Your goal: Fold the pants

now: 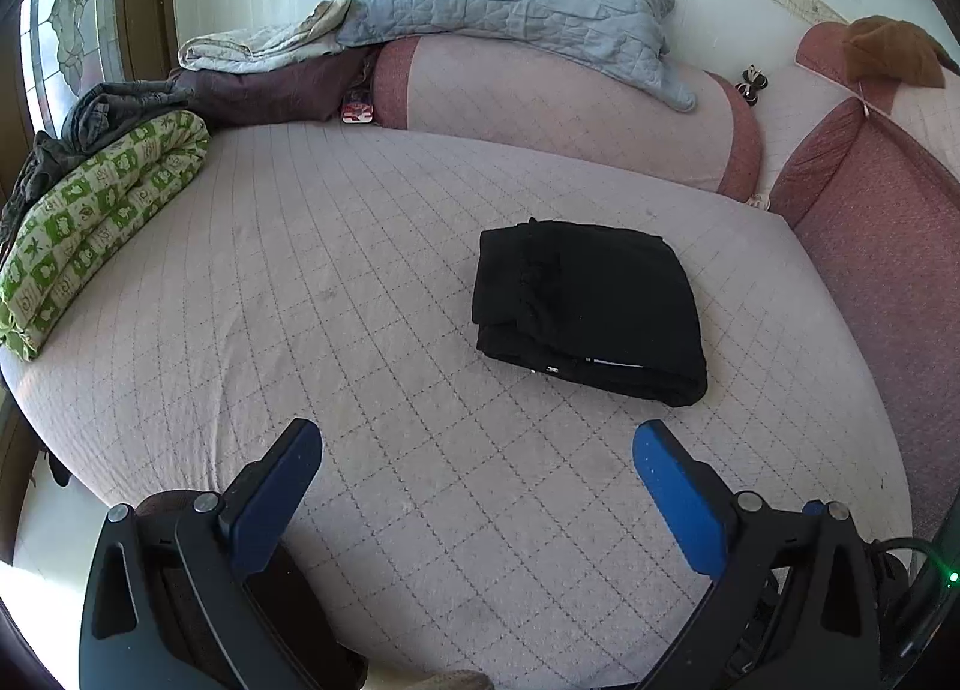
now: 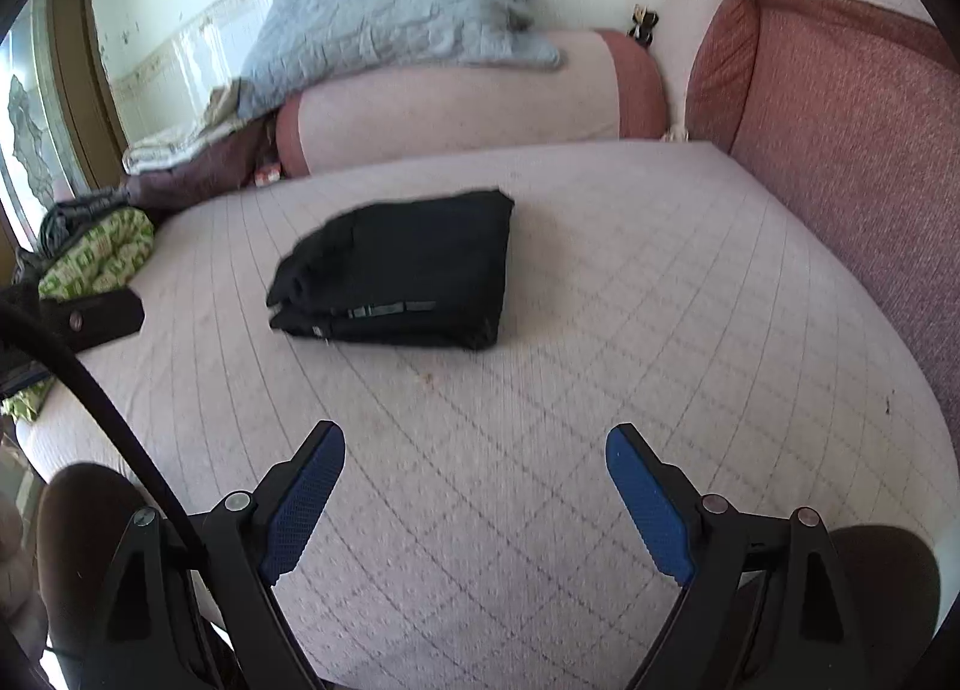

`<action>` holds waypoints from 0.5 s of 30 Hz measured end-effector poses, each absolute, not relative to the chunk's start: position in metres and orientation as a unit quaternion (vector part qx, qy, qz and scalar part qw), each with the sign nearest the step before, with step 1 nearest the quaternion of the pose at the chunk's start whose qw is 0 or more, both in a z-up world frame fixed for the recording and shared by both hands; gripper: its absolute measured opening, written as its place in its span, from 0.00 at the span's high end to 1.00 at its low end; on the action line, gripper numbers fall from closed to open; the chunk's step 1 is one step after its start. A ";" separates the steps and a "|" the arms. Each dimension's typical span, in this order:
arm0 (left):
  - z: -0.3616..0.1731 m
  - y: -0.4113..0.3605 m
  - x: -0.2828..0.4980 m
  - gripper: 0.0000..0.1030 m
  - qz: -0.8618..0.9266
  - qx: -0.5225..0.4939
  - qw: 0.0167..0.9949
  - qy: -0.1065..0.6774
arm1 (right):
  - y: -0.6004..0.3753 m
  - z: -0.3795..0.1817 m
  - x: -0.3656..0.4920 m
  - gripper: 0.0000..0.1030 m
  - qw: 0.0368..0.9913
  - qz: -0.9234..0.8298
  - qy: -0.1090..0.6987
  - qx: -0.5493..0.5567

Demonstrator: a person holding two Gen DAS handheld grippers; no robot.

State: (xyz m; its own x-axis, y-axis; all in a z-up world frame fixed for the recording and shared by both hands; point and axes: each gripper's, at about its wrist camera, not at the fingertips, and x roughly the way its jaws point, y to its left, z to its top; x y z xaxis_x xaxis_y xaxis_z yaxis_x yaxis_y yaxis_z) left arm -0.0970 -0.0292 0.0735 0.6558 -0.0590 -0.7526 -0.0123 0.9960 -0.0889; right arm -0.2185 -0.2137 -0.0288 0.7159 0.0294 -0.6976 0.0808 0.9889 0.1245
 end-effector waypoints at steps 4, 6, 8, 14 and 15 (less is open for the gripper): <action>0.059 -0.027 -0.088 0.00 -0.020 -0.046 0.901 0.431 | -0.208 -0.035 -0.214 0.10 0.916 -0.016 0.396 0.060; 0.054 -0.024 -0.085 0.00 -0.025 -0.050 0.896 0.441 | -0.205 -0.039 -0.212 0.10 0.913 -0.017 0.402 0.061; 0.048 -0.023 -0.083 0.00 -0.028 -0.052 0.892 0.448 | -0.202 -0.042 -0.208 0.10 0.910 -0.016 0.411 0.061; 0.037 -0.021 -0.078 0.00 -0.033 -0.056 0.882 0.467 | -0.195 -0.050 -0.198 0.10 0.902 -0.009 0.430 0.047; 0.036 -0.021 -0.078 0.00 -0.032 -0.056 0.881 0.469 | -0.195 -0.051 -0.197 0.10 0.901 -0.008 0.432 0.048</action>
